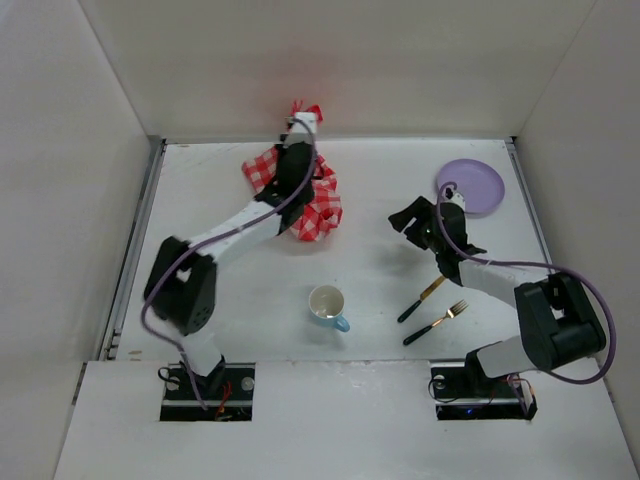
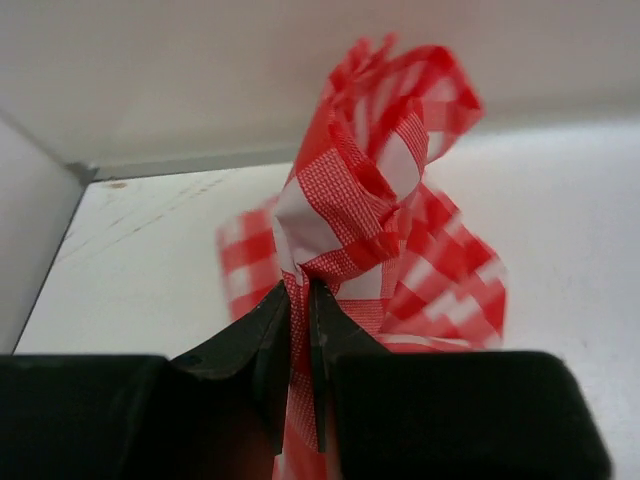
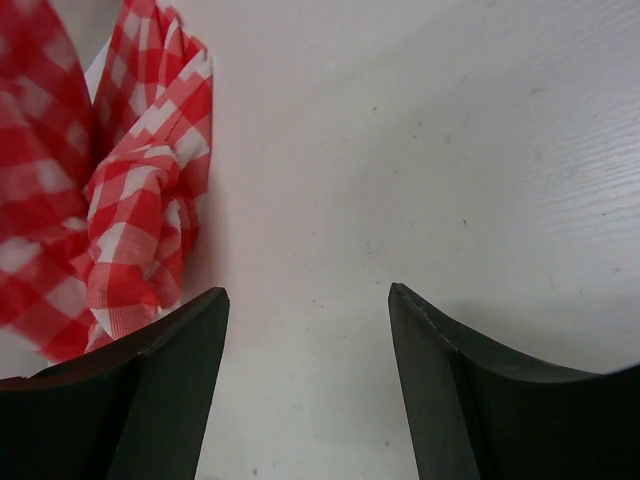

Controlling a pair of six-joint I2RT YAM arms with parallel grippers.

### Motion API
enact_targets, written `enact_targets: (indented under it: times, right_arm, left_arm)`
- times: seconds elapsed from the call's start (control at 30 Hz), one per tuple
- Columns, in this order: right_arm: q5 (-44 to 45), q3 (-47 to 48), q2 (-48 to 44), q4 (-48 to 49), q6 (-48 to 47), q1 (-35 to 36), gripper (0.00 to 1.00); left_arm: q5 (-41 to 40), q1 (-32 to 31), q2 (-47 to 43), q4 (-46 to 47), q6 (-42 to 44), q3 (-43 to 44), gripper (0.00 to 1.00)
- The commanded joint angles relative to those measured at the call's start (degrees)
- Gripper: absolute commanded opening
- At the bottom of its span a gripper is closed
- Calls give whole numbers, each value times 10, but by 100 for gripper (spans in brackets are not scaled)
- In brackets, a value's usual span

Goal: Set the dinner table for one person

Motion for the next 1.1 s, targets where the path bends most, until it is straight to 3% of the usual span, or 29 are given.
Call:
enact_targets:
  times: [0.0,0.17,0.23,0.3,0.37,0.43,0.6,0.8,0.93,1.07]
  right_arm:
    - [3,27,9,28,-9,16,71]
    - [8,47,25,16,-26,44,71]
    - [20,56,35,7,-32,58,71]
    - [30,69,39,-10,-45,71,73]
    - [46,78,41,-20,-64,85,75]
    - [60,88,50,-28,-75,97,76]
    - [78,126,64,-64,-106,134,78]
    - [87,180,90,-93,-115,168,82]
    - [76,263,134,-137,-127,197,90]
    - [60,342,205,-167,-119,204,92]
  left_arm:
    - [-86,38,-144,93,-122,-120,10]
    - [-163,88,-323,108,-269,-349,11]
    - [-186,99,-385,88,-327,-432,21]
    - [-188,102,-423,57,-371,-487,36]
    - [-187,105,-451,16,-409,-518,52]
    - [-181,112,-498,-41,-439,-535,61]
    - [-182,96,-606,-134,-452,-537,60]
    - [-102,96,-561,-161,-455,-534,69]
    - [-27,164,-494,-119,-486,-538,72]
    - [27,228,-411,-46,-490,-537,75]
